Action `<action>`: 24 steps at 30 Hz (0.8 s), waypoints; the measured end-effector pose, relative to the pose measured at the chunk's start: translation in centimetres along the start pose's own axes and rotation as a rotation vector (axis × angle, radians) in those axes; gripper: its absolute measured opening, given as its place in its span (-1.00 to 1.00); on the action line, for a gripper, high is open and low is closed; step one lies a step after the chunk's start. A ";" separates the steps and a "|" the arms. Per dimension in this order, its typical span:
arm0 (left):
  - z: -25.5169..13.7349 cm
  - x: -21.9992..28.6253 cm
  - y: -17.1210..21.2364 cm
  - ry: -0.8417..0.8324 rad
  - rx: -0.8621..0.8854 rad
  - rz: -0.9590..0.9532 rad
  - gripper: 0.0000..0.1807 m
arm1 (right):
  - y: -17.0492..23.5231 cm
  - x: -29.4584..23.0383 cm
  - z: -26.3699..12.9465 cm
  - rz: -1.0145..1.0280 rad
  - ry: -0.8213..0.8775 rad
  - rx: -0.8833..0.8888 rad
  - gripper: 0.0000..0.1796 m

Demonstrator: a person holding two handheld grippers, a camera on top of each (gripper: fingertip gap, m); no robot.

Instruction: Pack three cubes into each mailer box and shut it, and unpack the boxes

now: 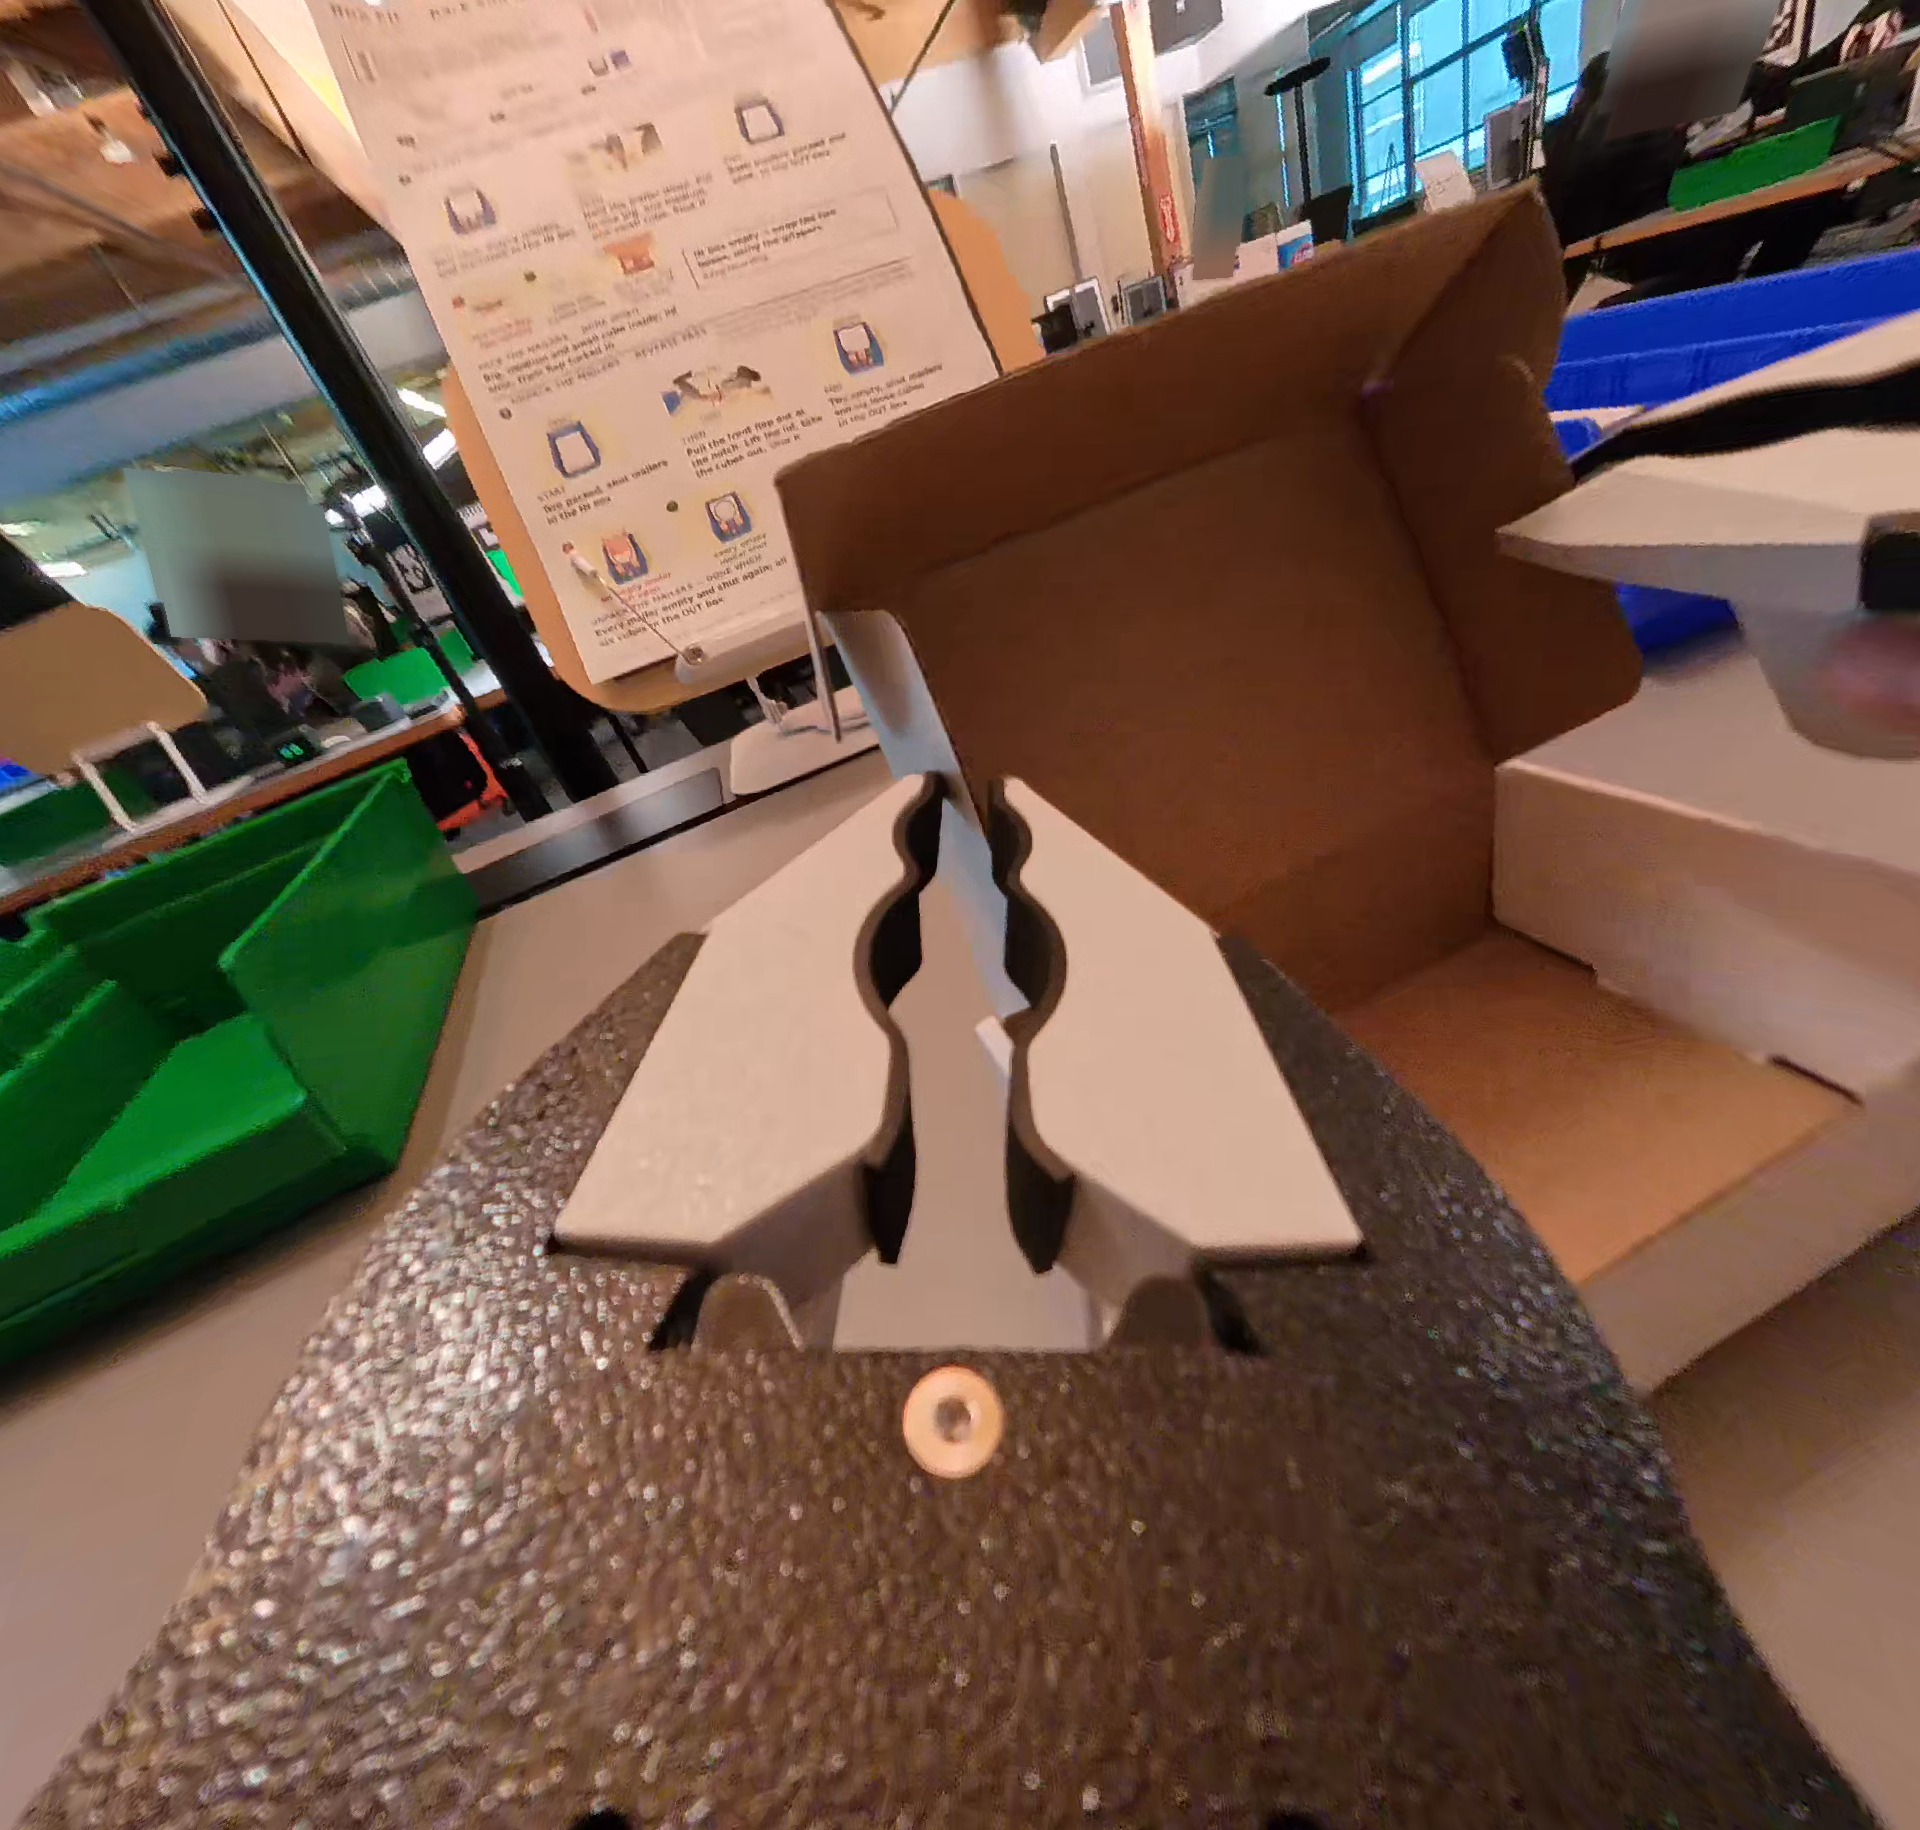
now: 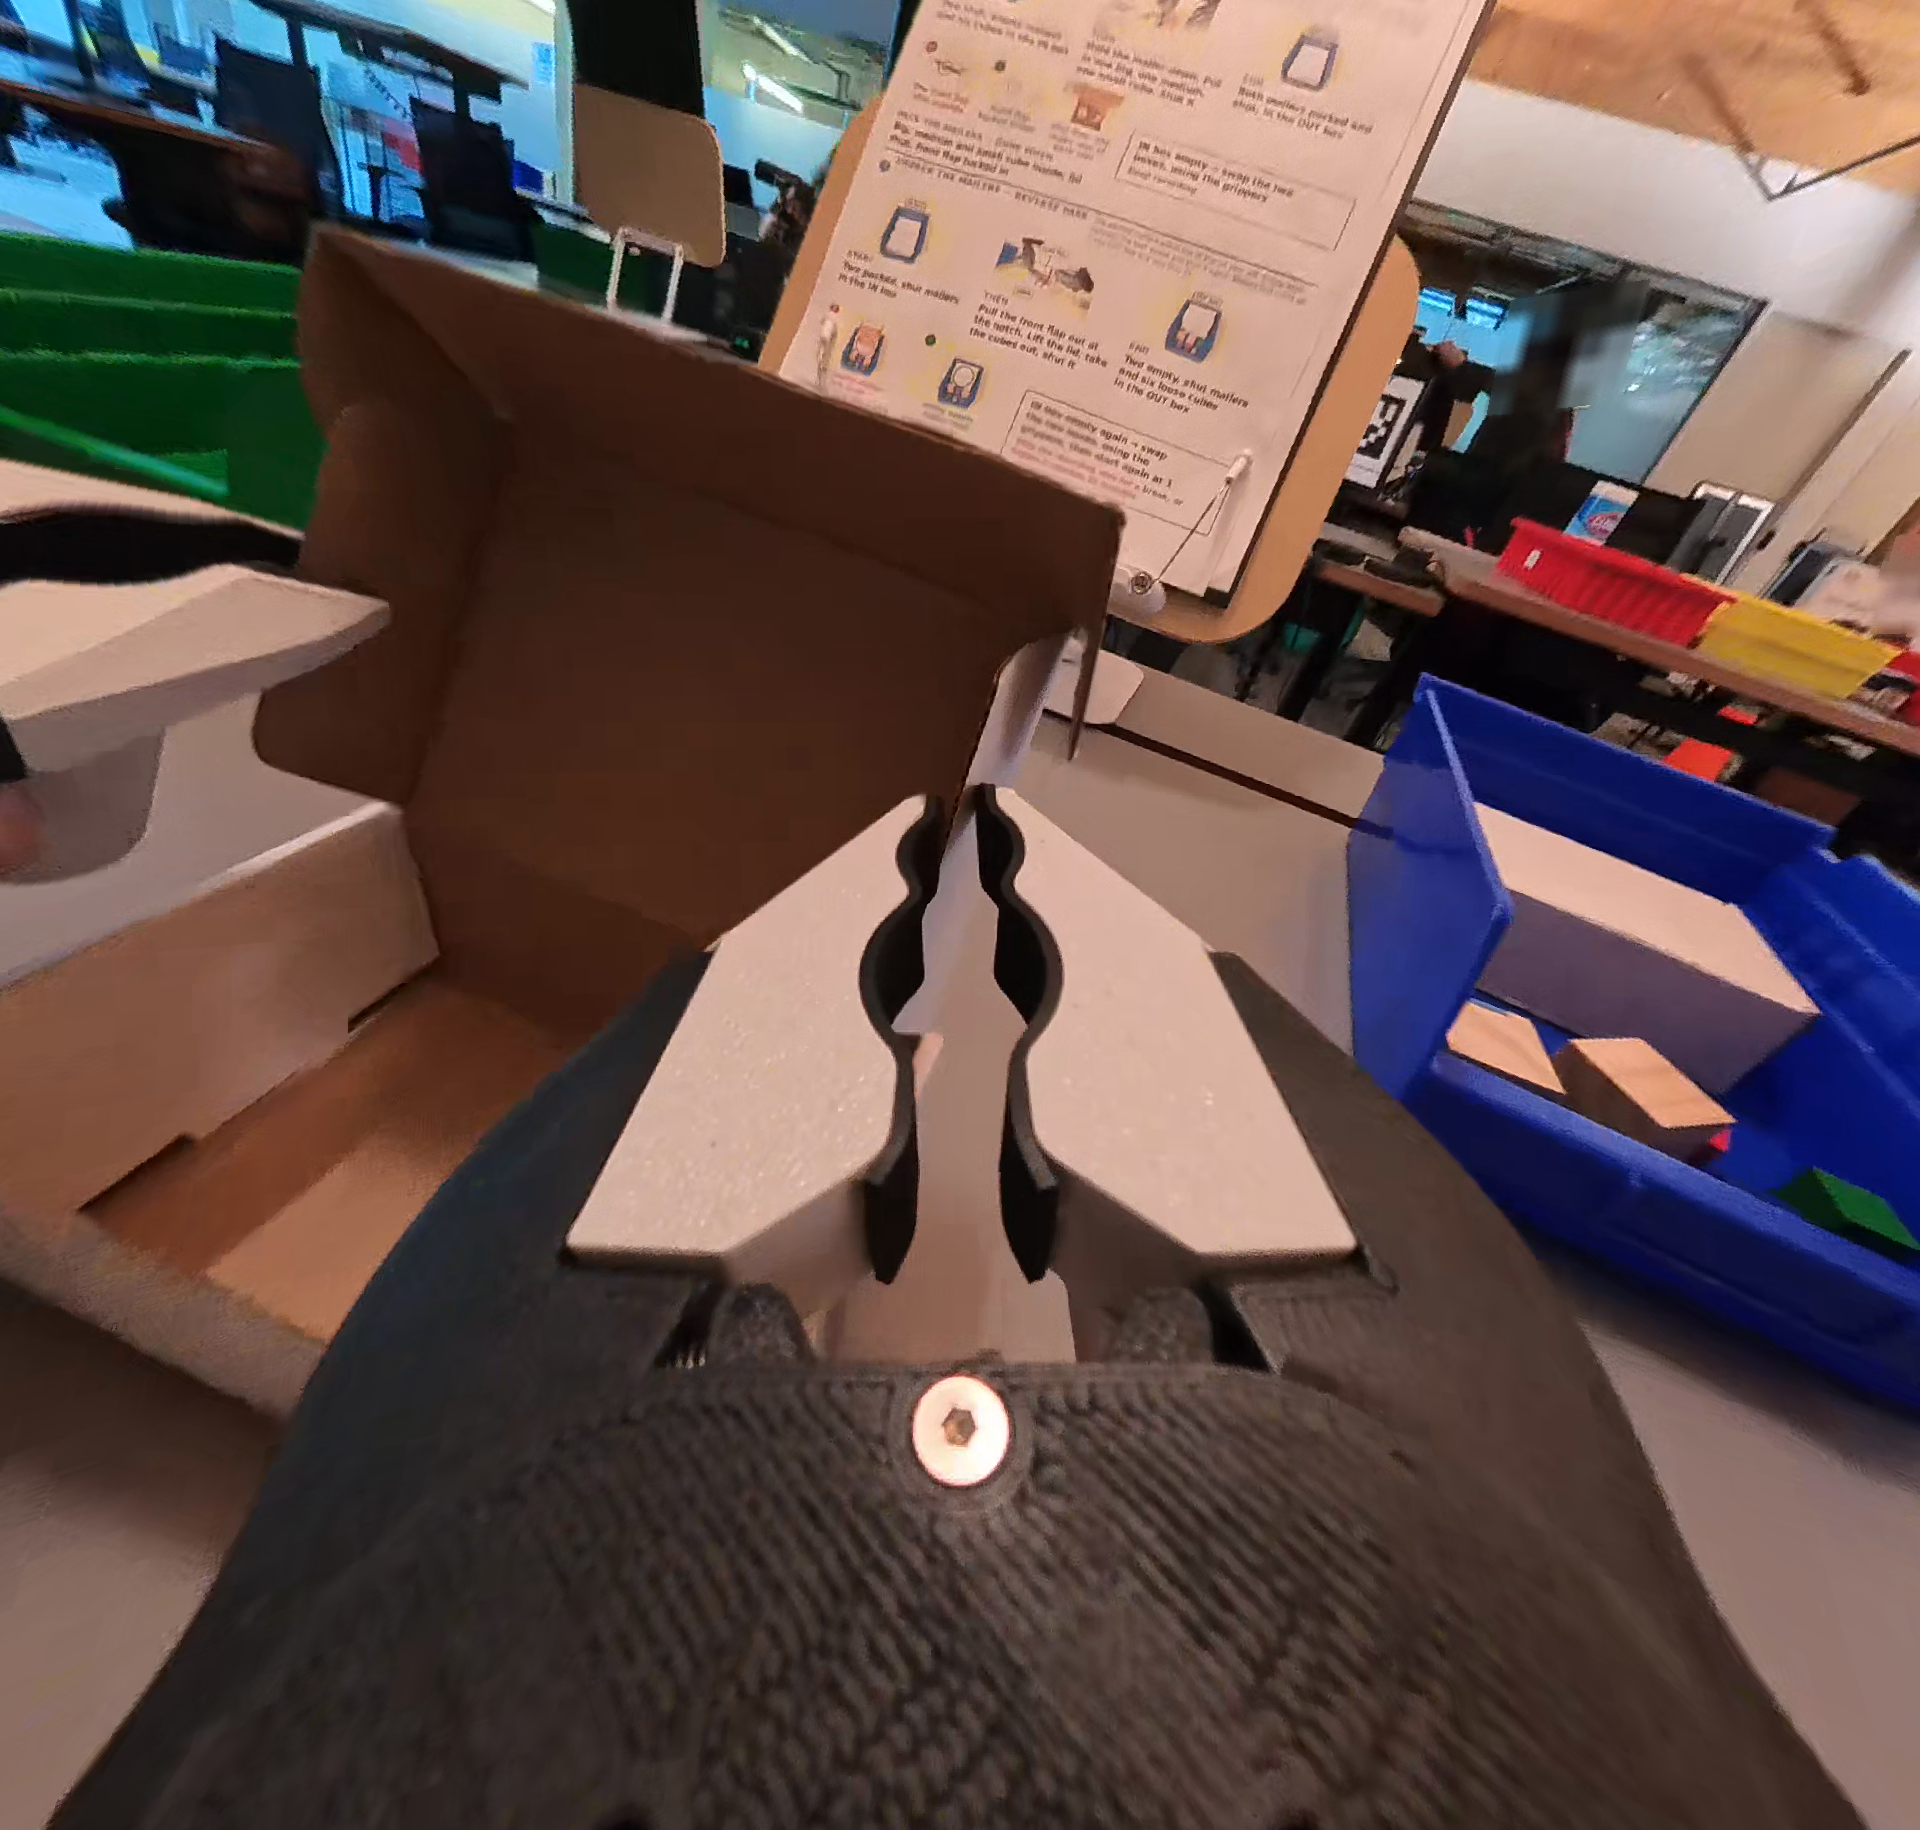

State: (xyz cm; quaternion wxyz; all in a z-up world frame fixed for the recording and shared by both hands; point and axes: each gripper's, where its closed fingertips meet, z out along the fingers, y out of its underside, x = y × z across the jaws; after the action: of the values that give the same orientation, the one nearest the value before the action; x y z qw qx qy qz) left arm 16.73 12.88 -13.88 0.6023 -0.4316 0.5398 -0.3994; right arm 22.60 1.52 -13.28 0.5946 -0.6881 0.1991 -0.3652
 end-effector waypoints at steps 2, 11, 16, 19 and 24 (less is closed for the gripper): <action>-1.2 0.5 -0.1 0.000 0.008 0.016 -0.93 | 0.1 -0.2 -1.2 -0.035 -0.008 -0.014 -0.95; -4.9 2.6 2.2 0.026 -0.186 -0.005 -0.95 | 2.8 -2.2 -5.8 -0.033 -0.049 -0.105 -0.95; -4.5 3.0 4.4 0.063 -0.344 -0.048 -0.97 | 4.9 -3.5 -5.5 -0.039 -0.135 -0.220 -0.94; -4.9 2.9 4.7 0.088 -0.372 -0.063 -0.81 | 4.9 -3.8 -6.1 -0.054 -0.167 -0.237 -0.80; -7.4 2.2 4.5 0.076 -0.336 -0.010 -0.60 | 4.5 -1.9 -9.5 -0.232 -0.038 -0.248 -0.39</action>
State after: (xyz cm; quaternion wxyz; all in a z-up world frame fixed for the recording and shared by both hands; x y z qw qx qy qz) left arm 9.67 11.49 -19.14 0.4988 -0.5133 0.6193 -0.3228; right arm 15.10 -4.51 -17.86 0.4626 -0.7813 0.1504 -0.3912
